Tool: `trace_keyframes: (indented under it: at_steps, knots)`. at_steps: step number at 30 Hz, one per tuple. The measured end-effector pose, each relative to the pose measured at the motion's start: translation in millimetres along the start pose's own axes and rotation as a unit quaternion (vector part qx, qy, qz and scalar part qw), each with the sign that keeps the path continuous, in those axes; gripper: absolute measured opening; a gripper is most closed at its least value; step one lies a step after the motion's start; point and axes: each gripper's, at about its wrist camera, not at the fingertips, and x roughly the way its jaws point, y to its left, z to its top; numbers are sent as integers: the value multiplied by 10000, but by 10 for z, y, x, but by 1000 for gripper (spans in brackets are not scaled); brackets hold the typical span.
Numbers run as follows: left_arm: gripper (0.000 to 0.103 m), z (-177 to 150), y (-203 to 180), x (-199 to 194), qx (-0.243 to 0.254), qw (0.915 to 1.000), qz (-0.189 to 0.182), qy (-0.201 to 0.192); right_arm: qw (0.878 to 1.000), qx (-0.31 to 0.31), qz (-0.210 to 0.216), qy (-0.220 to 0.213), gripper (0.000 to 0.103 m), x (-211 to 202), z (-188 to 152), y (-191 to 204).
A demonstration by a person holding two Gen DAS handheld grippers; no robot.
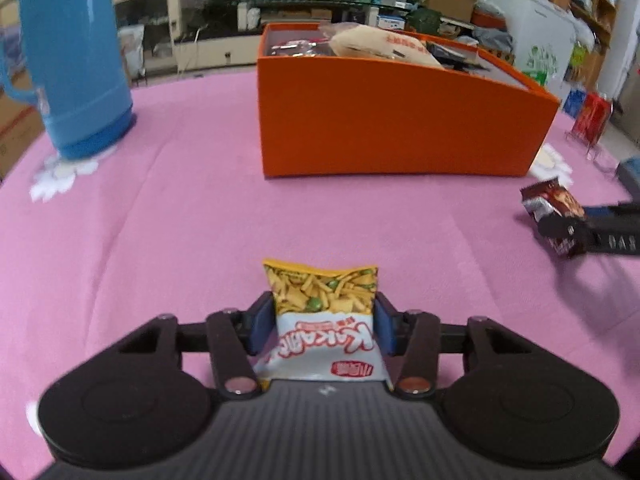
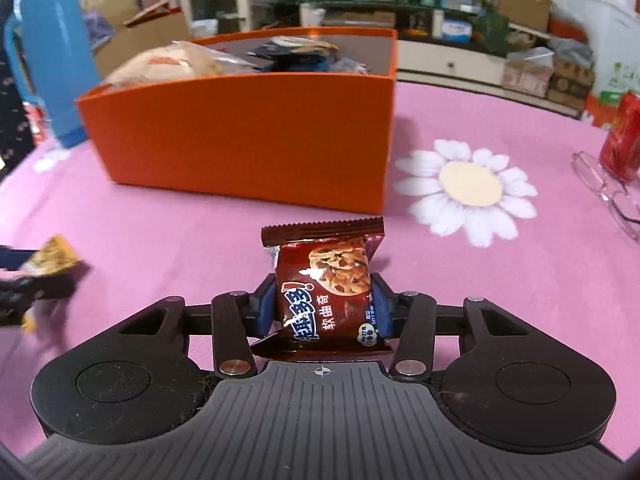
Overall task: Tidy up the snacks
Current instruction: 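Grasp the cookie packet with the right tool while the left grasps the yellow bag, then drop the cookie packet into the box with the right tool while the left drops the yellow bag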
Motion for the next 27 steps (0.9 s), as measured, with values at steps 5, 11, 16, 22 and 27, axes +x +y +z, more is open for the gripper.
trace_keyframes:
  at_steps: [5,11,16,22,27]
  knots:
    - [49,146,-16,-317,-207,9987,-245,-402,9989,116,179,-425,29,-459,-41,-25]
    - [48,664,-73,-456,-368,9952,-432,-801,9898,777,433,-1113,29,-820,190,-197]
    - [48,1307,-224,-377,-397,9892,-579,-1285,9854,499,355,-1589,29,-803,759,-67]
    - [48,1926,-474,179,-260,9899,-628,-1248,9826,548,207,-1762,29,-196,1290,23]
    - [48,2147,-592,816,-164,9946,-543,-867,9891,674,125,-1300,28,465,1375,17]
